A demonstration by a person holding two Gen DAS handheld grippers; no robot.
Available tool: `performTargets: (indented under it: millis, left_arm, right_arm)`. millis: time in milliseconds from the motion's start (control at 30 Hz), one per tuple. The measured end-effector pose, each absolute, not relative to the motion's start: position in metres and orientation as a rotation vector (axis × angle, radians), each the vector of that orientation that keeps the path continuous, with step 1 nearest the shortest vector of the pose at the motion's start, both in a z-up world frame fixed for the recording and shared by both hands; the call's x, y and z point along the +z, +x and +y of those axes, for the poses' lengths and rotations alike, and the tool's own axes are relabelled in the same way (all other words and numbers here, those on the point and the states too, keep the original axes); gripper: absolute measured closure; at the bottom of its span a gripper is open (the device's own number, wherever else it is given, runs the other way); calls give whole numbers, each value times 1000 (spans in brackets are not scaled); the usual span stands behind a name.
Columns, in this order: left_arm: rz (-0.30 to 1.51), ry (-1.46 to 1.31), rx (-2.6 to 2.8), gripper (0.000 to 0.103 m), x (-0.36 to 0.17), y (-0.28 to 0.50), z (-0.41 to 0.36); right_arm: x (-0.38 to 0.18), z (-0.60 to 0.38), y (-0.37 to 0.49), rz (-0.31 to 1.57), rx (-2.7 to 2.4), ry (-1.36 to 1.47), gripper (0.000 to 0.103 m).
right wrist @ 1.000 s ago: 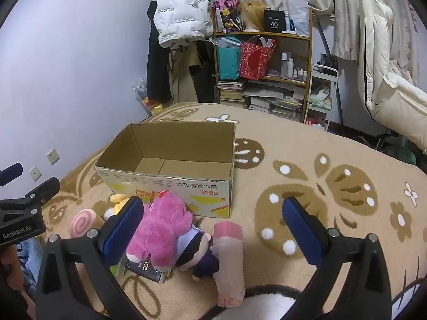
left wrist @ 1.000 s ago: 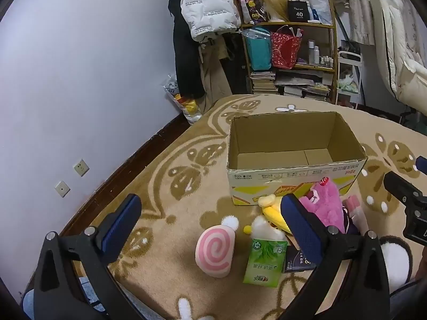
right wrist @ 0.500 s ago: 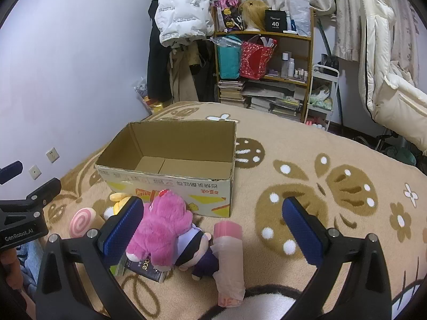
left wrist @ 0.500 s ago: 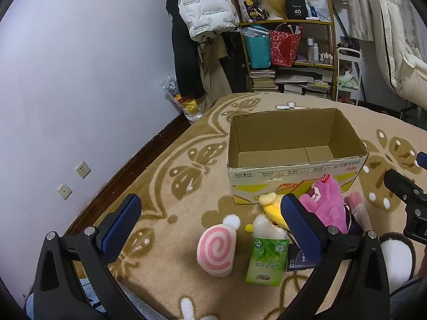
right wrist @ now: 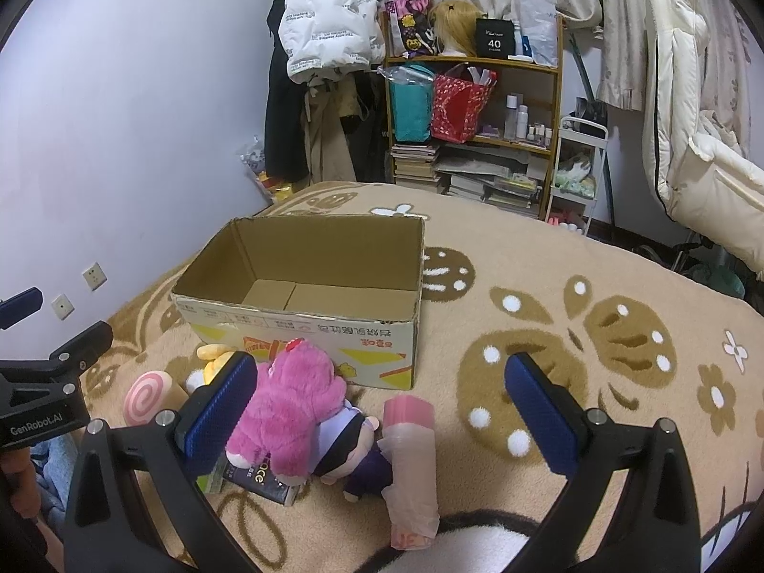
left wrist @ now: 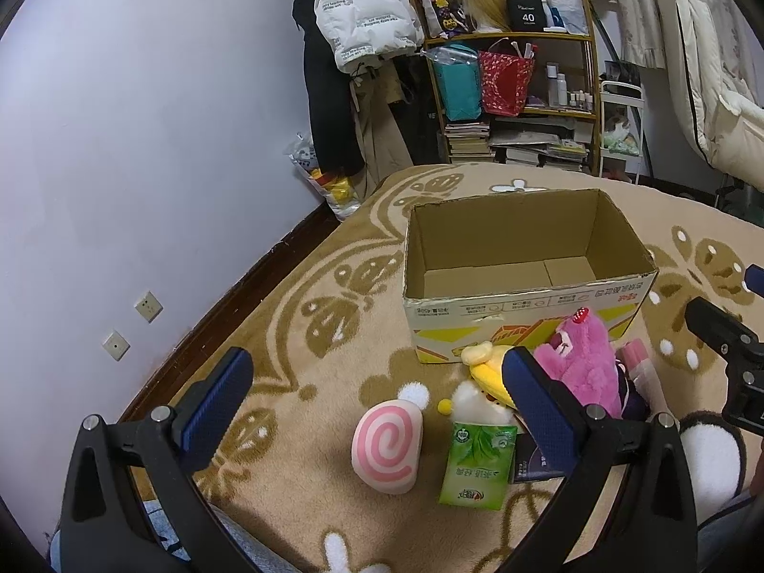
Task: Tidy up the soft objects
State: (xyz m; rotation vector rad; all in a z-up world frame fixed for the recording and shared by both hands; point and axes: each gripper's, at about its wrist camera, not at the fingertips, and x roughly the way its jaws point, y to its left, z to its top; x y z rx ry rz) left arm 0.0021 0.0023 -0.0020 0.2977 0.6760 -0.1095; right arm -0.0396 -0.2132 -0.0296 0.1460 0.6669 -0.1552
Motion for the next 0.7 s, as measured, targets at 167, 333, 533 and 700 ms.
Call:
performTargets:
  millis: [167,333,533,700]
  left_arm:
    - [676,298,-109,0,-2,2,2]
    - [667,296,-110,0,-1,2,3]
    - [671,309,-111,0,-1,1,2]
    - [667,316,-114,0,0,-1,0]
  right_arm:
    - [-25,-212,-39,661,-154,138,0]
    - [-26,-211,-39,661,-156,140,0]
    - [-27,-212,-39,657,-154,146,0]
    - [-28,-212,-39,657,-156,142,0]
